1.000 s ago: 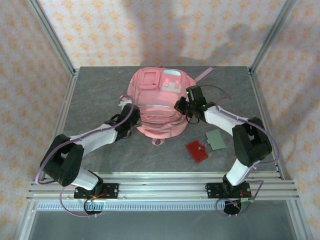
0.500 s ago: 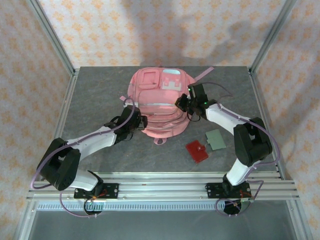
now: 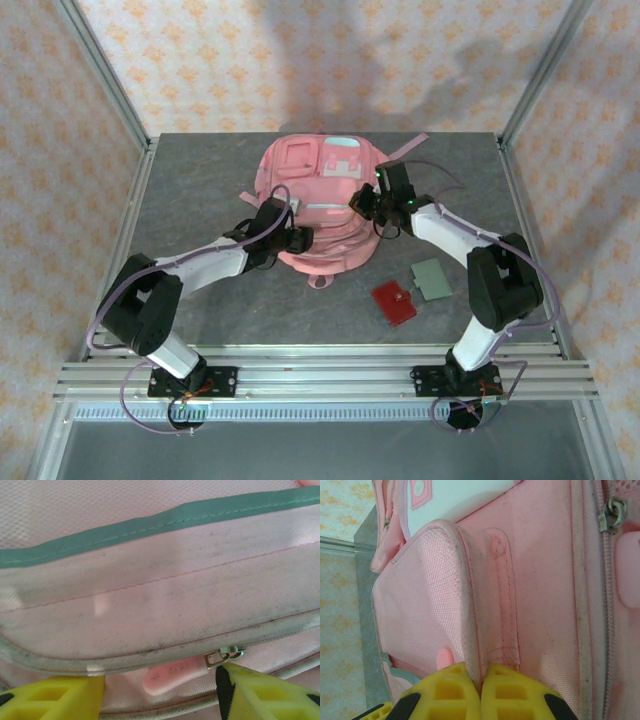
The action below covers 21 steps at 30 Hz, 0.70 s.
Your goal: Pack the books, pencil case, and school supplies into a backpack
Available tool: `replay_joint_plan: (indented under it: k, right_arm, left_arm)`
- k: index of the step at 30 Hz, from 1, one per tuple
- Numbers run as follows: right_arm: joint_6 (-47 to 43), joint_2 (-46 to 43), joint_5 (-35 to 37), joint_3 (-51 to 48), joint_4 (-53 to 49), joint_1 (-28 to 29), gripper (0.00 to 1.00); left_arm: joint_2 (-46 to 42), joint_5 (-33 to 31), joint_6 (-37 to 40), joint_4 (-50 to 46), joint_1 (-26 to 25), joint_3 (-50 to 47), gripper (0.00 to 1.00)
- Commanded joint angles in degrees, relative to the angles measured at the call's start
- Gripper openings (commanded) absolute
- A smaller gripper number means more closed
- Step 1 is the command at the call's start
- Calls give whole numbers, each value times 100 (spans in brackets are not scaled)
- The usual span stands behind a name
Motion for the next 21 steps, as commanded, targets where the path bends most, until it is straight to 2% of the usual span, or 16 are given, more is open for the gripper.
replay_joint_plan:
  k: [1,4,5,6,7,9,11,12,13,15,16,21]
  right_arm:
    - [-96,62,31,363,406,-43,0]
    - [-80,103,-12,355,428,-42,0]
    - [-63,108,-35,345,445,-44,0]
    - [-49,104,-46,339,465,-42,0]
    - [-39,100,-50,333,477,-35,0]
    - [-36,108,-58,331,483,-17,0]
    - [-36,125,-73,322,485,17,0]
    - [-36,124,-76,305,485,27,0]
    - [-33,131,-76,288,494,36,0]
    - [-27,125,-75,252,512,44,0]
    - [-27,117,-65,236,512,45,0]
    - [-110,73,37,188,451,28,0]
  left_arm:
    - [109,223,382,221,-97,212,56]
    - [239,90,470,257,-202,353,48]
    - [315,-40,492,229,-246,437,42]
    - [382,-136,532,214,-273,490,31]
    - [470,-263,561,212,-314,559,26]
    - [610,-387,593,213,-366,664,28]
    - [728,-533,610,299,-423,728,35]
    - [780,-645,602,341,-447,741,34]
    - [825,-827,566,378,-461,771,27]
    - [898,-1029,531,464,-458,795,4]
    - [938,-1127,509,448,-458,839,0]
    - [876,-1443,337,246,-420,820,0]
